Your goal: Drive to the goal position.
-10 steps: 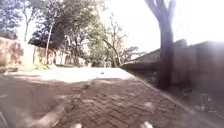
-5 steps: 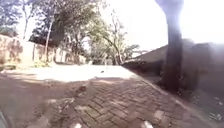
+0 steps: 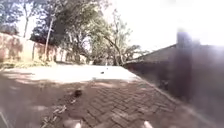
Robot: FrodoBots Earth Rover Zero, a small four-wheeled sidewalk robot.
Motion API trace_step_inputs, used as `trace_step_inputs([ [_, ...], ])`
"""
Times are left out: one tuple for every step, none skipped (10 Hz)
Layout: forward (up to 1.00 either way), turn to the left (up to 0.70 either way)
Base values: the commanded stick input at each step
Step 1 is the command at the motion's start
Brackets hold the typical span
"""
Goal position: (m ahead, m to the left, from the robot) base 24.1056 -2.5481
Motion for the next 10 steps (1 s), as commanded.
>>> trace_step_inputs([
  [0.7,0.0],
  [0.7,0.0],
  [0.7,0.0],
  [0.7,0.0],
  [0.7,0.0],
  [0.7,0.0],
  [0.7,0.0],
  [0.7,0.0],
  [0.7,0.0],
  [0.7,0.0],
])
